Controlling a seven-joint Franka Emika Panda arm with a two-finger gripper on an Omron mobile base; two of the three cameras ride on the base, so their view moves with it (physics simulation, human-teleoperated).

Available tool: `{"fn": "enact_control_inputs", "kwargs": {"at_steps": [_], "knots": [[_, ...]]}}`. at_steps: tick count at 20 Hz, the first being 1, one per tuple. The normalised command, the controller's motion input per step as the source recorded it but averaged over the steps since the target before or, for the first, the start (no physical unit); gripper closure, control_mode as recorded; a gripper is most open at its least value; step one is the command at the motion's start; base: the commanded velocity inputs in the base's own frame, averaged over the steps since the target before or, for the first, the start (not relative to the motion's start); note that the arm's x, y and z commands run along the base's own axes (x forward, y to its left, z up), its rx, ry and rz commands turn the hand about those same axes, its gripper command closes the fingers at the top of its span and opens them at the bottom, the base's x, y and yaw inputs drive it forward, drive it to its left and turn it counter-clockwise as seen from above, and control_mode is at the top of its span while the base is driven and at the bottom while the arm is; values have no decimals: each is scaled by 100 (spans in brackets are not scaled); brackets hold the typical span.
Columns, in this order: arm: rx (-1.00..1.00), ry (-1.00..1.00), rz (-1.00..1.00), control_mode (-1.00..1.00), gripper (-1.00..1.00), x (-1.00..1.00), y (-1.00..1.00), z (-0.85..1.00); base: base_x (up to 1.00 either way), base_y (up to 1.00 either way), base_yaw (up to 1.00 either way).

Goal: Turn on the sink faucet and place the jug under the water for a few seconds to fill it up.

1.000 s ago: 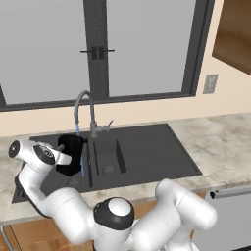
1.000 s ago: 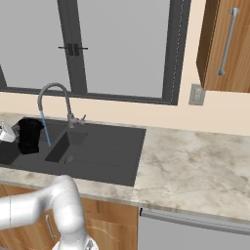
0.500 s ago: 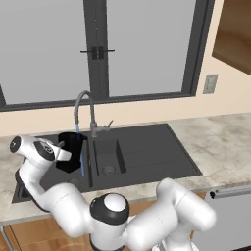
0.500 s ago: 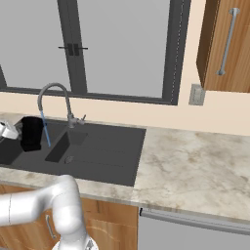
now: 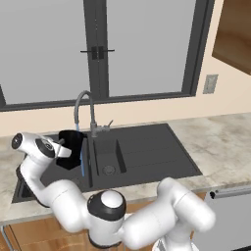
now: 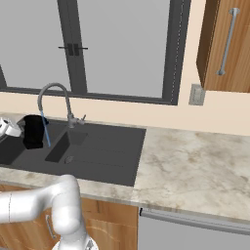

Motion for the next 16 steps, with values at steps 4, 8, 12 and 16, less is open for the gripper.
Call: {"fn": "enact_control_inputs", "kwargs": {"at_steps": [4,8,12,16], "knots": [[0,0,0,-100,100,5,0,0,0,0,0],[0,0,0,-100,100,11,-1,0,0,0,0],[0,0,0,-100,100,14,-1,0,0,0,0],[0,0,0,-100,100,17,-4,-2,0,0,0]]}}
